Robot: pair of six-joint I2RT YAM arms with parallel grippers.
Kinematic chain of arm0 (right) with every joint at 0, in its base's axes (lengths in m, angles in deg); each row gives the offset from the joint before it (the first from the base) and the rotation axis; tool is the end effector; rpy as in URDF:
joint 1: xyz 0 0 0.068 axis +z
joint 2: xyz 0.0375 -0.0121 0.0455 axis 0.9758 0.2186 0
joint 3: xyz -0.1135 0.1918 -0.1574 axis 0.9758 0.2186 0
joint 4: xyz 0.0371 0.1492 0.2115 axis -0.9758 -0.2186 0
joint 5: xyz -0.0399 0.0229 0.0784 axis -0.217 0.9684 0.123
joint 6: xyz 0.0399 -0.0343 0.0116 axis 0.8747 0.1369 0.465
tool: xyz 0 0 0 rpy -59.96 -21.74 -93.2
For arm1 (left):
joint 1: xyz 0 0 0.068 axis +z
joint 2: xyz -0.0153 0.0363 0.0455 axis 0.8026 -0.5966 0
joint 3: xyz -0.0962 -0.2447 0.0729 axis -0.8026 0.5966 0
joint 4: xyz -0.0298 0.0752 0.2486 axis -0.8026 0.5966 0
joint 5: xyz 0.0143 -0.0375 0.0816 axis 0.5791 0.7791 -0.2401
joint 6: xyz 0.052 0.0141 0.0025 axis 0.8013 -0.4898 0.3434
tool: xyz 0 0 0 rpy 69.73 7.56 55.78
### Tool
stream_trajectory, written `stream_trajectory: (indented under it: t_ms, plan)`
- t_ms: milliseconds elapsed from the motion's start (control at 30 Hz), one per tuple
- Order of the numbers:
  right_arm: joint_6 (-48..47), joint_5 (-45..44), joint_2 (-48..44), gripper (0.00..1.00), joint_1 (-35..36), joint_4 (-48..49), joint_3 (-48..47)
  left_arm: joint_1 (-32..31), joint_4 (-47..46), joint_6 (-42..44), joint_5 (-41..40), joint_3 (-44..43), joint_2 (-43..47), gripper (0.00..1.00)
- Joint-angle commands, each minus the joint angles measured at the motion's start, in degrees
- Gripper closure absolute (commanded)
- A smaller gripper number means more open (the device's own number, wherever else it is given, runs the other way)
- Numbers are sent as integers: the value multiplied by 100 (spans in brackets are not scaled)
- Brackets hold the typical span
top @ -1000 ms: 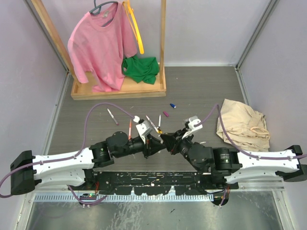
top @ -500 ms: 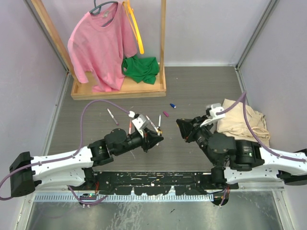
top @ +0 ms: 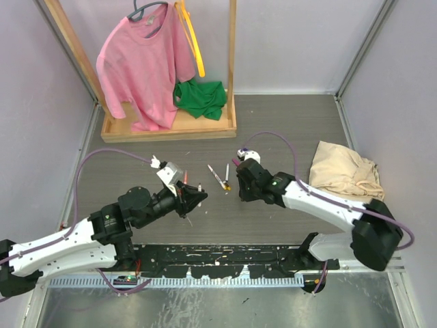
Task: Insert the pens into the pen caps
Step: Place the pen cap at the center of the board, then move the pen cap to the center of the board.
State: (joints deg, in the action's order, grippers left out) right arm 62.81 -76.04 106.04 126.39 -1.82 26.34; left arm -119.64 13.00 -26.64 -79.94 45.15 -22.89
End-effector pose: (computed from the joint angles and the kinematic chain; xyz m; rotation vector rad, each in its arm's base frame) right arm 0.1666 0.1786 0.2351 -0.2990 2.4370 0.3172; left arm 0.0744 -0.1527 0.3235 0.5500 1.6629 -0.9745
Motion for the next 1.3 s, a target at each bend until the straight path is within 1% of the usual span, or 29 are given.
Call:
stream_trajectory:
  t_ms: [0,133,233,400,533,667,800,1033,1267]
  plan:
    - [-349,864,660,94,-219,688,-65,-1,620,-18,-151,96,345,100]
    - [-639,671,1454,90,-290,522,-286,3,761,-42,-302,205,583,100]
    - [-784,703,1856,84,-333,497,-399,-1,810,-48,-340,208,643,100]
    - [-886,701,1992,65,-392,497,-526,-1,818,-75,-336,255,646,100]
    - [-1040,684,1880,60,-407,459,-727,-1,822,-103,-307,277,683,100]
    - [-1302,662,1954,58,-430,384,-1022,-5,810,-105,-345,295,752,100]
    - [-1542,751,2202,60,-477,356,-1337,-1,761,-113,-356,312,763,100]
    - [-1750,929,2722,68,-617,419,-1766,-1,680,-131,-280,307,664,100]
    - [-1822,1073,3060,68,-631,495,-1937,-1,720,-115,-327,322,701,100]
